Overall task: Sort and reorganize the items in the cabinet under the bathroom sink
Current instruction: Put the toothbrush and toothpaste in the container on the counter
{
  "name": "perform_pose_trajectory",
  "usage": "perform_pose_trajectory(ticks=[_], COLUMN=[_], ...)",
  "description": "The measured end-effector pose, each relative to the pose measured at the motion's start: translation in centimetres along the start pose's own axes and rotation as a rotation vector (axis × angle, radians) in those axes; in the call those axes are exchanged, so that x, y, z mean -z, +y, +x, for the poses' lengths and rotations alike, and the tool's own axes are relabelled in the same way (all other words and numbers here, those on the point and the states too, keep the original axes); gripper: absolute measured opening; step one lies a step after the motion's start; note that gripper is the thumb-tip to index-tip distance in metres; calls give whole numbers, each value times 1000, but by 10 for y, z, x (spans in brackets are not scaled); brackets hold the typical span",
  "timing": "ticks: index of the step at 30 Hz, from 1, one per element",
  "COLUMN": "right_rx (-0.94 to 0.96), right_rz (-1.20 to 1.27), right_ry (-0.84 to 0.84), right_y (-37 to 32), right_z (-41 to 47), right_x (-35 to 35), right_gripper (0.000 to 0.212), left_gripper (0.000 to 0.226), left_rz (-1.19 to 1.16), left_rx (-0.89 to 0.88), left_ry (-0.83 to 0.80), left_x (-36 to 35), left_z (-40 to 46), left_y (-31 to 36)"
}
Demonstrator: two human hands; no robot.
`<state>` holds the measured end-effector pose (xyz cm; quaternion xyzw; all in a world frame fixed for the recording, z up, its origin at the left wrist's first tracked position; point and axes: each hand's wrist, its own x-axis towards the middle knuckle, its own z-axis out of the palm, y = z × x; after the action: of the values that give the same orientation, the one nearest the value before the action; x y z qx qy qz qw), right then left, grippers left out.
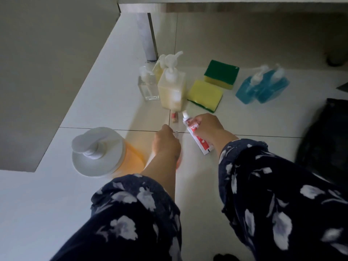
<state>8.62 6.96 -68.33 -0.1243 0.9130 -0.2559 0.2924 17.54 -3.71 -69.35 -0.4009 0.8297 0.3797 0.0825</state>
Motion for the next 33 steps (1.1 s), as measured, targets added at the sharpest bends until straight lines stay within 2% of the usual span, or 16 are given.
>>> perform_pose_trajectory(ticks=[5,10,16,20,24,33], right_rx=[-40,-14,-64,-125,-142,-132], right_rz=[-19,-89,81,233,313,400], right_ry=[-7,-40,-37,-34,-26,-60], right_y=[-4,-6,-8,-17,-37,-127], right_z=[-4,-12,-20,-36,-71,-182], right_x=[-3,-1,-1,10,42,162], right_gripper=[24,35,34,32,33,43], left_gripper=[35,43,47,47,48,51], left_rz=[-91,-148,-149,-265,-343,-318], left_rx=[-45,-139,-174,-124,-84,-56], left_ry=[-41,-62,-88,-115,-135,-180], left_x=[4,6,11,26,58,179], left_z=[-8,-10,-1,-9,-35,-145], left_y=[-11,-18,-17,-3,20,102])
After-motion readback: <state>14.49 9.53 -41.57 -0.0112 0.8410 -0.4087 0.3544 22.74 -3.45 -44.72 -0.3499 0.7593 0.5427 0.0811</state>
